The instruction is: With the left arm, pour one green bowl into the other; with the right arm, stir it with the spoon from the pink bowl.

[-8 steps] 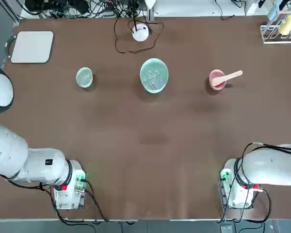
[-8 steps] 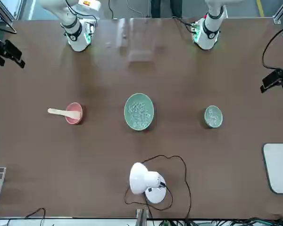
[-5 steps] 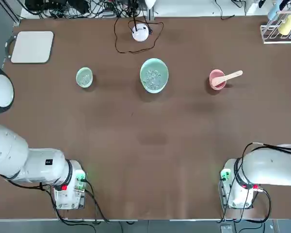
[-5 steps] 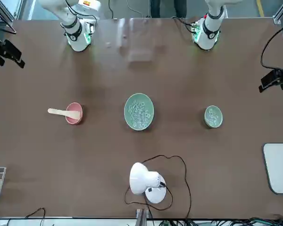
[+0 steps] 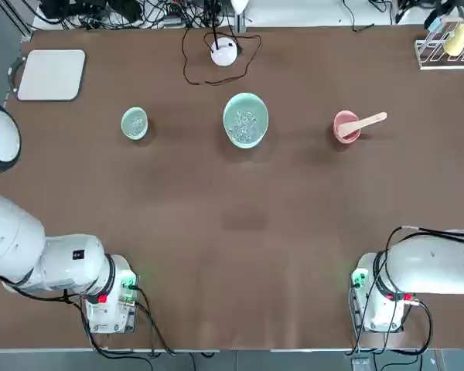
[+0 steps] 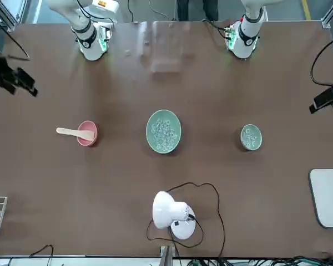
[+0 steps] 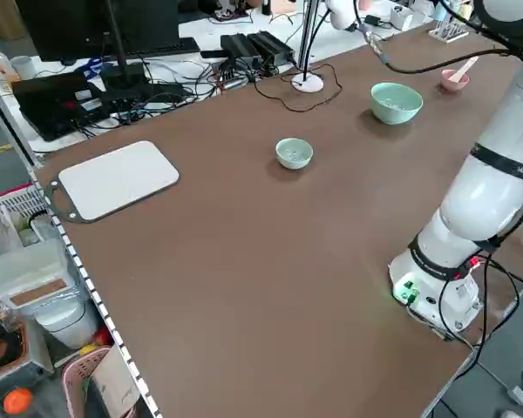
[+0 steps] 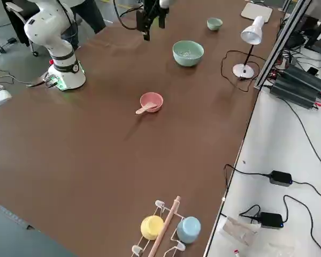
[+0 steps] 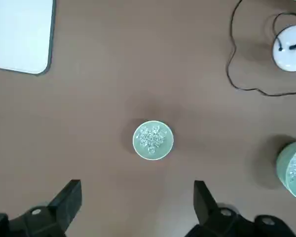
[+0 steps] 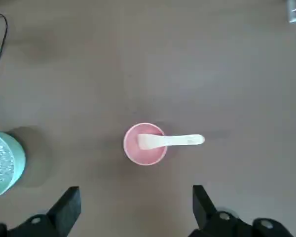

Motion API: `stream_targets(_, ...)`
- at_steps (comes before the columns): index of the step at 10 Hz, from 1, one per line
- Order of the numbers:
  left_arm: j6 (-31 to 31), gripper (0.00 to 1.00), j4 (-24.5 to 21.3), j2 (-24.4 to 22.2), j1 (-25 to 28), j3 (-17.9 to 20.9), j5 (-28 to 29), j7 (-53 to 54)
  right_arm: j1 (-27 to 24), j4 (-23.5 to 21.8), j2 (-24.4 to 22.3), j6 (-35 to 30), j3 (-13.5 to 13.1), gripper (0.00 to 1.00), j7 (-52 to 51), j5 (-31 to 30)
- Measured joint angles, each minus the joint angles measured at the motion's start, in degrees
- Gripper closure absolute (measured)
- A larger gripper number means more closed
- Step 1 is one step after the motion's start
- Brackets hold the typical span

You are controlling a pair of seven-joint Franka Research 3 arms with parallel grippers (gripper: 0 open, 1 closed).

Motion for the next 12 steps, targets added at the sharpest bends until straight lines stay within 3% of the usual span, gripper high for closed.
stream_targets(2,0.6,0.0,-0.8,3.5,0.3,0.0,0.0,-0.3,0.0,-5.2,2.7,4.5,0.0,0.0,-0.4,8.0)
stream_targets(5,9.4,0.01,-5.7,8.4,0.8,-0.1,0.0,0.0,-4.0,-6.2,8.6,1.7,-0.1,0.0,-11.4,20.1)
stream_targets(8,25.9,0.05,-18.1,9.1,0.5,-2.3,0.4,0.3,-14.6,-6.4,14.9,-4.1,-0.5,0.0,-24.1,29.7)
stream_targets(12,43.5,0.1,-34.5,8.9,0.7,-3.7,3.0,2.4,-21.6,-7.1,20.6,-5.5,-0.5,0.0,-33.0,37.1)
